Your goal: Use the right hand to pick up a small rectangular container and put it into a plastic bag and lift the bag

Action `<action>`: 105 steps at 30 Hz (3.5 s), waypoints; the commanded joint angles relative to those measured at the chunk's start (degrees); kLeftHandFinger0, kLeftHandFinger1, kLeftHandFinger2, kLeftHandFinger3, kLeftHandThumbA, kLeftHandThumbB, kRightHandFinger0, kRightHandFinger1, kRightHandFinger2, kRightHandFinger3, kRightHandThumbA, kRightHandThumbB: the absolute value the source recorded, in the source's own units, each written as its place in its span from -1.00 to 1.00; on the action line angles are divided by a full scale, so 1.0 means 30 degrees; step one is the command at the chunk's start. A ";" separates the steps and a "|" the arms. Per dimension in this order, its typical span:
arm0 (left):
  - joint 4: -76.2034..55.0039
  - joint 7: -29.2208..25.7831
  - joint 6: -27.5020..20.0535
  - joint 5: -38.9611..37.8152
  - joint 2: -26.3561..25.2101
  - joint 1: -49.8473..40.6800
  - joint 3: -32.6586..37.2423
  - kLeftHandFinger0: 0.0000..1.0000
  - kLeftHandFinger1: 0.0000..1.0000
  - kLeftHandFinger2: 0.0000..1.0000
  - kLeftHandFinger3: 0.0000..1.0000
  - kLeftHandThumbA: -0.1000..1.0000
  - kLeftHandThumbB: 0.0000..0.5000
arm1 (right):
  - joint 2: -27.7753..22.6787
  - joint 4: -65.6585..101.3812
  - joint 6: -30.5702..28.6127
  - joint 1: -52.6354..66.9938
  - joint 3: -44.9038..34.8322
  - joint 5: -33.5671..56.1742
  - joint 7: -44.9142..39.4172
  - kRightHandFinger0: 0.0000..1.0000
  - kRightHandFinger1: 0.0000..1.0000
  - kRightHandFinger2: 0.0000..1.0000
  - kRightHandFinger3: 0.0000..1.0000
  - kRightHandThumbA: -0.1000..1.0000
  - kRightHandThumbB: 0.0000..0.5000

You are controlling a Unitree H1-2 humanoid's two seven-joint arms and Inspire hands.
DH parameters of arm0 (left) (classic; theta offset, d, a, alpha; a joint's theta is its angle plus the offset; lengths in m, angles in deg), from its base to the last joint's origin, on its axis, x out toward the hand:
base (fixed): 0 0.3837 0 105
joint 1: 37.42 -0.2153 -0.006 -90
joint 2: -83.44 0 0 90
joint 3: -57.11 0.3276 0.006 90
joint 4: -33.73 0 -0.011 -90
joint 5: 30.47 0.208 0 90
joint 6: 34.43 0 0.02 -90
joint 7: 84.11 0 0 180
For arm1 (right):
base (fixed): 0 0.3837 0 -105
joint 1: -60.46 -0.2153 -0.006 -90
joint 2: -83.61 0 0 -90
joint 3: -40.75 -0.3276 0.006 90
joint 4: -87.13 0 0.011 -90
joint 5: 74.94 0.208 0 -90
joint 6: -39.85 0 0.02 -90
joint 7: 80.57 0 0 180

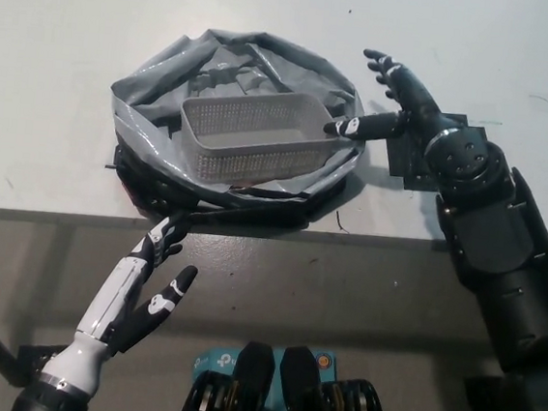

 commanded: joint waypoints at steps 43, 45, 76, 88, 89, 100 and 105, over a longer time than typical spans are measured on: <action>-0.0839 0.0103 -0.0219 0.0040 -0.0260 0.0553 -0.0124 1.00 1.00 1.00 1.00 0.50 -0.11 | 0.1835 -0.4356 0.0876 -0.4529 -0.8196 0.8224 0.2171 -1.00 -0.85 0.05 -0.15 0.52 -0.15; -0.0880 0.0150 -0.0107 -0.0075 -0.0254 0.0551 -0.0135 1.00 1.00 1.00 1.00 0.48 -0.08 | 0.1899 -0.3953 0.1233 -0.4442 -0.8435 0.8483 0.2197 -1.00 -0.78 0.14 0.07 0.51 -0.15; -0.0678 0.0262 -0.0139 0.0018 -0.0271 0.0608 0.0014 0.93 1.00 1.00 1.00 0.28 -0.19 | 0.2008 0.3271 0.4762 -1.0830 -1.2058 1.7715 0.7108 -1.00 -0.70 0.30 0.68 0.35 -0.66; -0.0750 0.0290 -0.0019 -0.0071 -0.0243 0.0768 0.0038 0.88 1.00 1.00 1.00 0.24 -0.18 | 0.0758 0.2127 0.4762 -1.5010 -1.2296 1.8214 0.8444 -1.00 -0.33 0.46 0.77 0.40 -0.90; -0.0736 0.0286 -0.0031 -0.0058 -0.0206 0.0764 0.0068 0.88 1.00 1.00 1.00 0.23 -0.18 | 0.0662 0.2090 0.4762 -1.5161 -1.2142 1.8253 0.8530 -1.00 -0.35 0.44 0.73 0.40 -0.85; -0.0800 0.0229 0.0044 0.0166 -0.0248 0.0739 0.0128 0.93 1.00 1.00 1.00 0.24 -0.17 | 0.0864 0.1330 0.4762 -1.4117 -1.2133 1.7834 0.8810 -1.00 -0.44 0.34 0.74 0.37 -0.93; -0.0849 0.0216 0.0116 0.0183 -0.0309 0.0789 0.0083 0.95 1.00 1.00 1.00 0.24 -0.18 | 0.1768 0.0004 0.3868 -1.2580 -1.2145 1.7300 0.8292 -1.00 -0.52 0.32 0.87 0.25 -0.85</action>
